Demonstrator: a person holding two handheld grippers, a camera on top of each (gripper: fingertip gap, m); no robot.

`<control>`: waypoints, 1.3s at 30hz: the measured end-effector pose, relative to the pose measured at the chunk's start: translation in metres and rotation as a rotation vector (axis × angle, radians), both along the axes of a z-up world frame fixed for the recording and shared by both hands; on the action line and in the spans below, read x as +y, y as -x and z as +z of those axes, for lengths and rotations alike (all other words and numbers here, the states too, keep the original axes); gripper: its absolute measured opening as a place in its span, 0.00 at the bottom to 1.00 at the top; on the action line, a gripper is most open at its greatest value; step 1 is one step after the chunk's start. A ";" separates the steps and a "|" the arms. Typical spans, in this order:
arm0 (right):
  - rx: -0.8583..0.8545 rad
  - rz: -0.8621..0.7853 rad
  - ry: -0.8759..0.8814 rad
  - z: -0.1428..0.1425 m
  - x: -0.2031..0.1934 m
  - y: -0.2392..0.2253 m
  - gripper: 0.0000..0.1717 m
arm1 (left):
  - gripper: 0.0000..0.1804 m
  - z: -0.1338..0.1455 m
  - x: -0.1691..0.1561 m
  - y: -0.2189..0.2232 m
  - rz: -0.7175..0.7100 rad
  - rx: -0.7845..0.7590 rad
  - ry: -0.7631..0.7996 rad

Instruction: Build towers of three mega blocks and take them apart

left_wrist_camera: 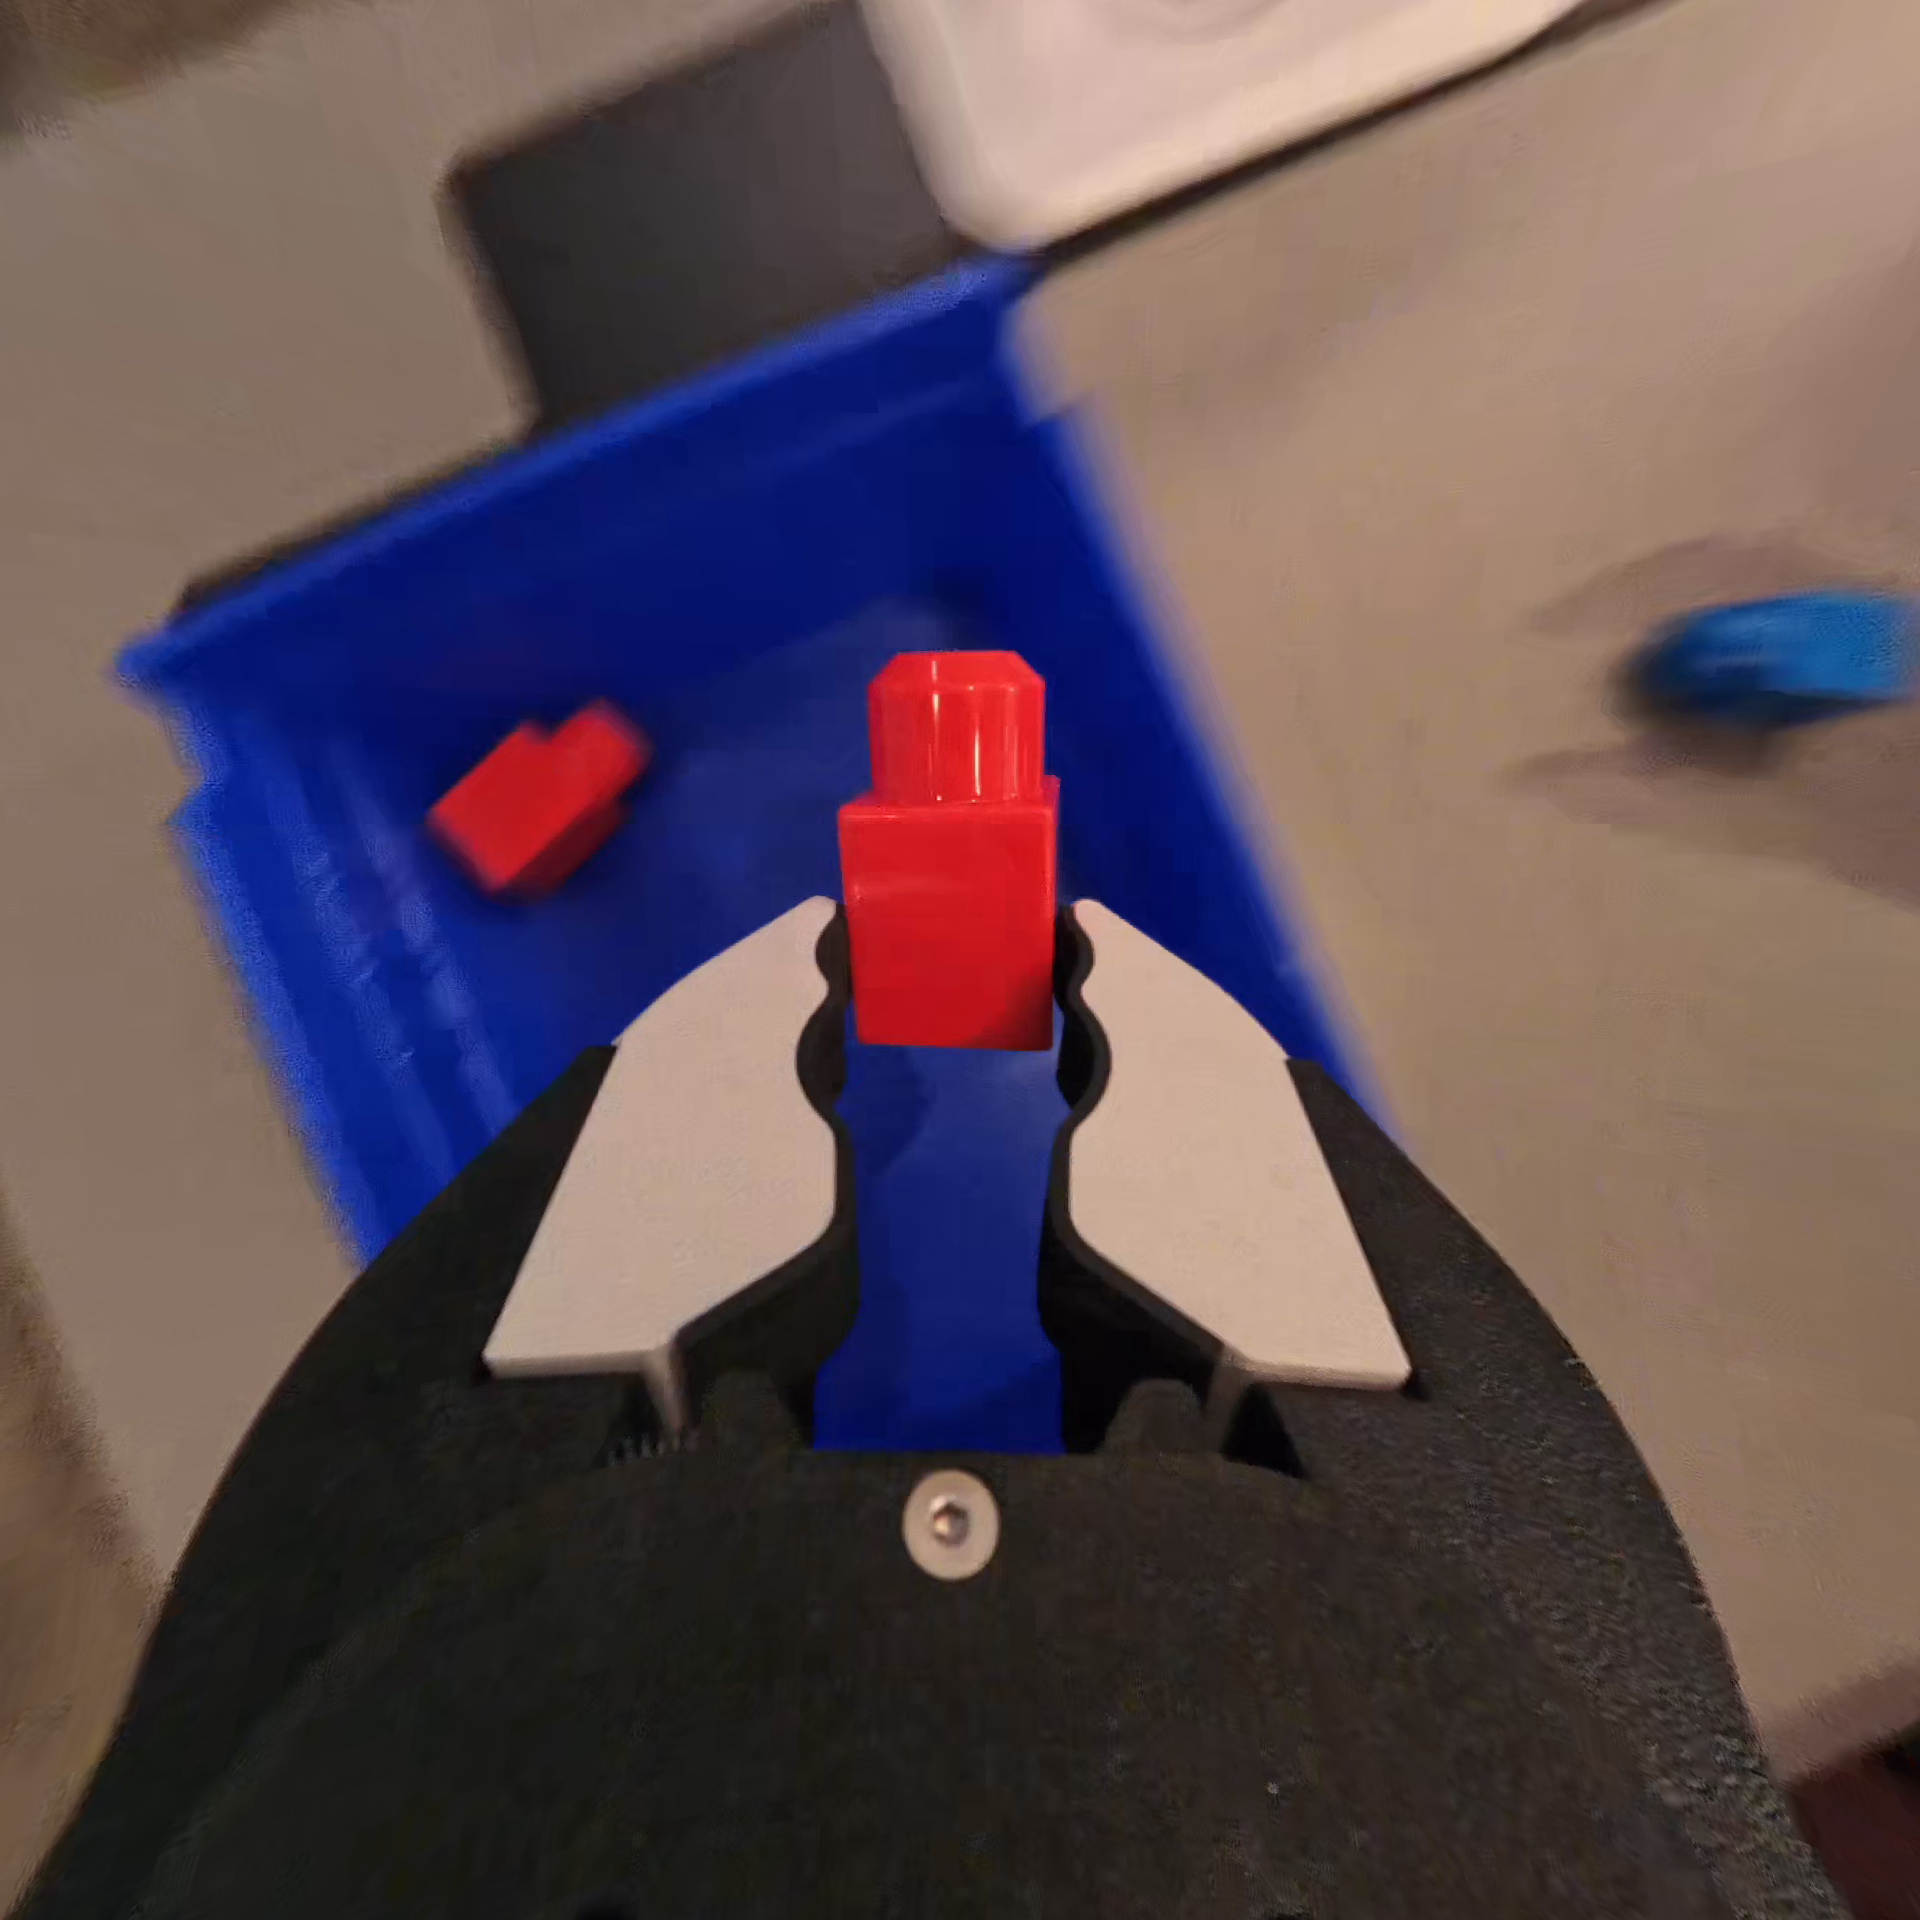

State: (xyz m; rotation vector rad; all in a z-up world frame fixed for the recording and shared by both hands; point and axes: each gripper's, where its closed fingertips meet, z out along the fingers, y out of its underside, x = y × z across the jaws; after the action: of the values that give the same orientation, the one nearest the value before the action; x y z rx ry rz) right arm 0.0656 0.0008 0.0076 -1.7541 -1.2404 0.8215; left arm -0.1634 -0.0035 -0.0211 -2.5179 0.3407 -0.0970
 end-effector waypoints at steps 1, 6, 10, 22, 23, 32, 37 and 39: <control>0.088 0.055 0.006 0.016 -0.012 0.006 0.25 | 0.21 0.022 -0.004 -0.030 -0.102 -0.093 -0.076; 0.514 0.304 0.157 0.086 -0.067 0.018 0.27 | 0.21 0.103 -0.047 -0.160 -0.599 -0.412 -0.355; 0.701 0.338 0.246 0.105 -0.071 0.015 0.27 | 0.21 0.109 -0.073 -0.208 -0.734 -0.501 -0.330; 0.222 0.277 0.228 0.045 -0.064 0.013 0.21 | 0.29 0.081 -0.033 -0.143 -0.499 -0.190 -0.341; 0.048 0.269 0.218 0.021 -0.066 0.009 0.21 | 0.30 0.066 -0.023 -0.110 -0.400 -0.077 -0.305; -0.729 0.172 0.280 -0.118 -0.070 -0.018 0.21 | 0.26 -0.057 0.033 0.060 0.035 0.363 0.025; -0.844 0.155 0.242 -0.141 -0.062 -0.025 0.22 | 0.27 -0.084 0.034 0.074 -0.024 0.443 0.077; -0.859 0.166 0.229 -0.146 -0.061 -0.025 0.22 | 0.26 -0.082 0.040 0.066 -0.055 0.422 0.022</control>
State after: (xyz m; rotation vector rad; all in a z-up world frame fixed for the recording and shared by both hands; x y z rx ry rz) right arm 0.0903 -0.0602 -0.1382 -2.3218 -1.9134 0.2775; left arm -0.2292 0.0364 -0.1030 -2.5378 0.5781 0.4167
